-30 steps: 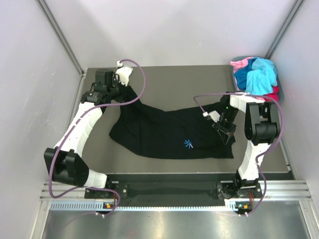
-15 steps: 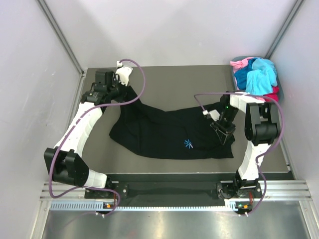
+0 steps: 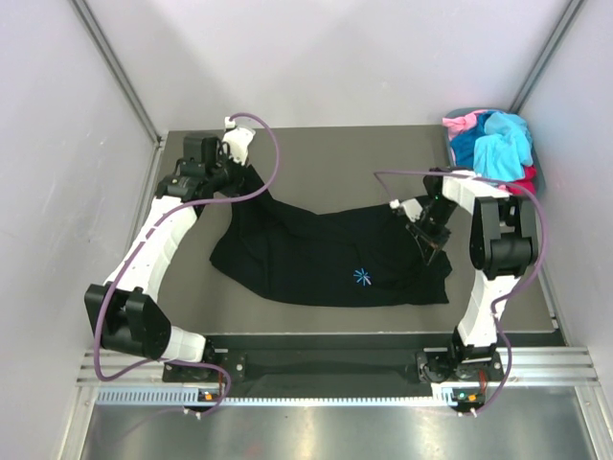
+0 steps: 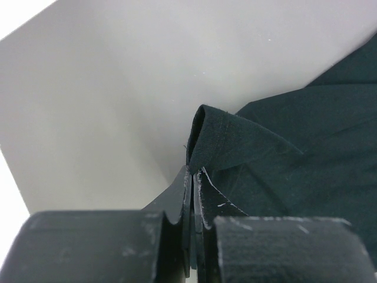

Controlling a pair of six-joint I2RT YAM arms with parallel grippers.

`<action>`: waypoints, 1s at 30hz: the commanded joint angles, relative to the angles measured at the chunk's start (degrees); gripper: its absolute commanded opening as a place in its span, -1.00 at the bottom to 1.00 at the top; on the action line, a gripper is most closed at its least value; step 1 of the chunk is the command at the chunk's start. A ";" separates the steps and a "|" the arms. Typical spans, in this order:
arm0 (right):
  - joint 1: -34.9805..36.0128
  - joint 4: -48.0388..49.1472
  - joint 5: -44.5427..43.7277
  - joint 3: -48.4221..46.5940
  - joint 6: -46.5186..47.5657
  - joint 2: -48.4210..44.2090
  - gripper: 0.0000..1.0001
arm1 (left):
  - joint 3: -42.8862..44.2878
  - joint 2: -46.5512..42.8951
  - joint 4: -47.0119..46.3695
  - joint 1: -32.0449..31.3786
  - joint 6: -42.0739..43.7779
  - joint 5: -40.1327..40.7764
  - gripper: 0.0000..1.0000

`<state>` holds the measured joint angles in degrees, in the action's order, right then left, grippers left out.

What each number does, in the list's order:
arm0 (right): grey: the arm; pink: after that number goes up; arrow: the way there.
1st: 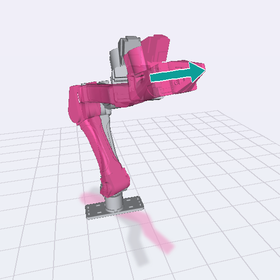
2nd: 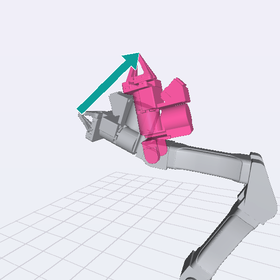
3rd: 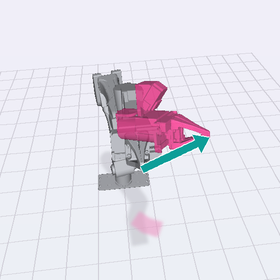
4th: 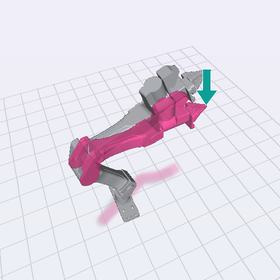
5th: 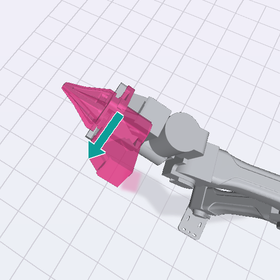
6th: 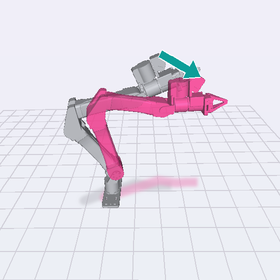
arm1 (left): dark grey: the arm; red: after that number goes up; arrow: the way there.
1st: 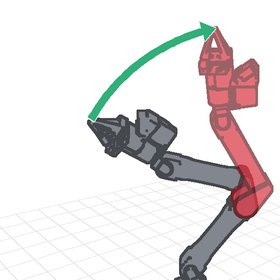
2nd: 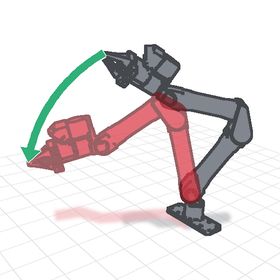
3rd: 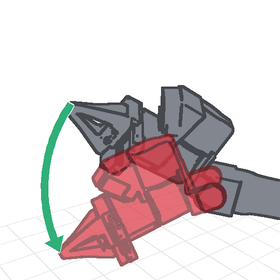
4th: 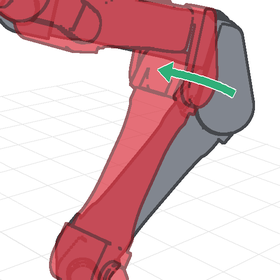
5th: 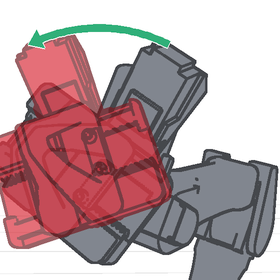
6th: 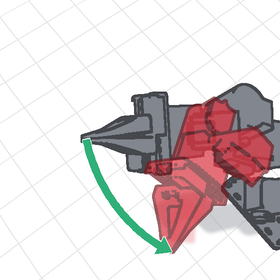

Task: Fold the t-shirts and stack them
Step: Flatten the tshirt out

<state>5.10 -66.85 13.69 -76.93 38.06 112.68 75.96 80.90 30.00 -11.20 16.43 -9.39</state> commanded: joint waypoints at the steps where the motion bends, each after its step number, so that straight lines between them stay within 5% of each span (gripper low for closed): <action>1: 0.70 -0.20 -0.33 -8.12 0.25 -4.48 -1.00 | 3.31 -0.66 -2.14 -0.05 1.32 0.77 -1.00; 10: 0.61 -6.10 -3.94 -30.98 2.54 -8.97 -1.00 | 6.20 -6.11 -7.23 -0.05 6.60 5.43 -1.00; 21: 0.61 5.93 -7.53 -59.82 -5.28 -9.76 -1.00 | 24.56 -2.51 -11.28 -0.05 14.42 20.35 -1.00; 30: 0.61 29.57 -10.44 -48.95 -8.62 -29.50 -1.00 | 27.13 -6.98 -14.71 -0.05 19.43 24.33 -1.00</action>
<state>5.15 -50.17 4.97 -129.14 31.31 92.90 101.14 77.47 19.22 -11.31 33.06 12.86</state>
